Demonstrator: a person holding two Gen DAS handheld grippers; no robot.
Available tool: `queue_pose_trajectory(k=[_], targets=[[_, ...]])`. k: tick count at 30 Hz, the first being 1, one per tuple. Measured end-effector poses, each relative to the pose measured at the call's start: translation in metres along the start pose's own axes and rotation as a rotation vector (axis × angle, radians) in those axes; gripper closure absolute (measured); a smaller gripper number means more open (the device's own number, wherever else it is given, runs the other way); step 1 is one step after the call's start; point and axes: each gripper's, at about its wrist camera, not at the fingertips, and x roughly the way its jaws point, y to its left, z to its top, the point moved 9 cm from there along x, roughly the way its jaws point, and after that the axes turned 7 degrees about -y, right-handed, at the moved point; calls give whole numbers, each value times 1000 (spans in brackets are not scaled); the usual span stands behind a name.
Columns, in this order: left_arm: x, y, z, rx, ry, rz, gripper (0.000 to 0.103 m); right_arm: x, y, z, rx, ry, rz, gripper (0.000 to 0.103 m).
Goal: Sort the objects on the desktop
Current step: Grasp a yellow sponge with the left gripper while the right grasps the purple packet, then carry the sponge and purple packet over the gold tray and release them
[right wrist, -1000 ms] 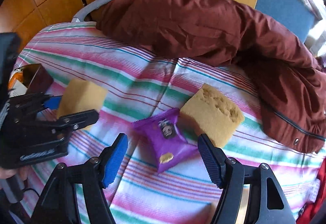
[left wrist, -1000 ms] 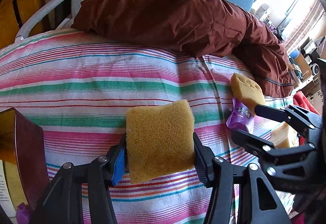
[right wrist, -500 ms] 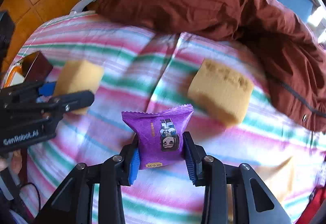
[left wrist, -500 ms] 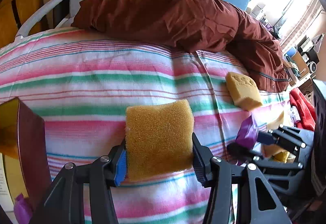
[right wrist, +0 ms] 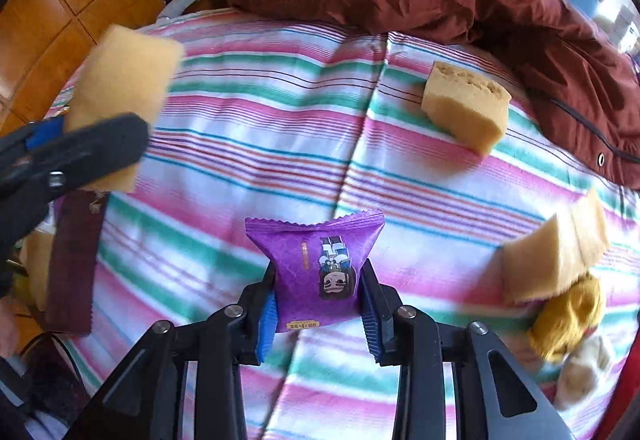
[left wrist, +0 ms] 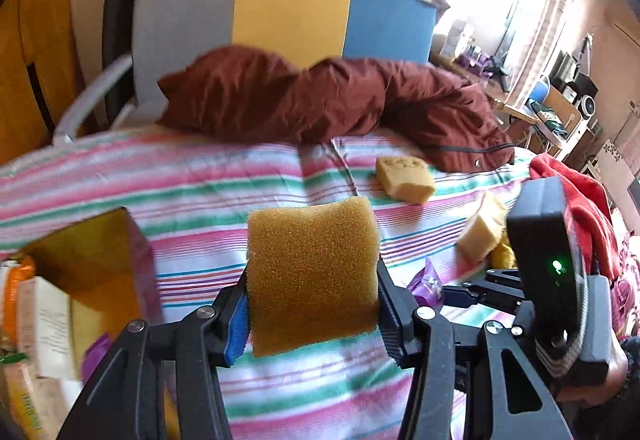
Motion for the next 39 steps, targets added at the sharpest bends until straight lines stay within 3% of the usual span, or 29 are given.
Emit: queue_pose_trajectory(k=[6, 19, 39], targets=[[-49, 13, -4, 26, -92, 42, 49, -26, 34, 0, 23, -83, 49, 67], [-116, 76, -35, -20, -166, 151, 49, -46, 109, 9, 46, -189, 151, 67], [-160, 173, -82, -208, -191, 224, 49, -37, 213, 35, -45, -193, 237, 67]])
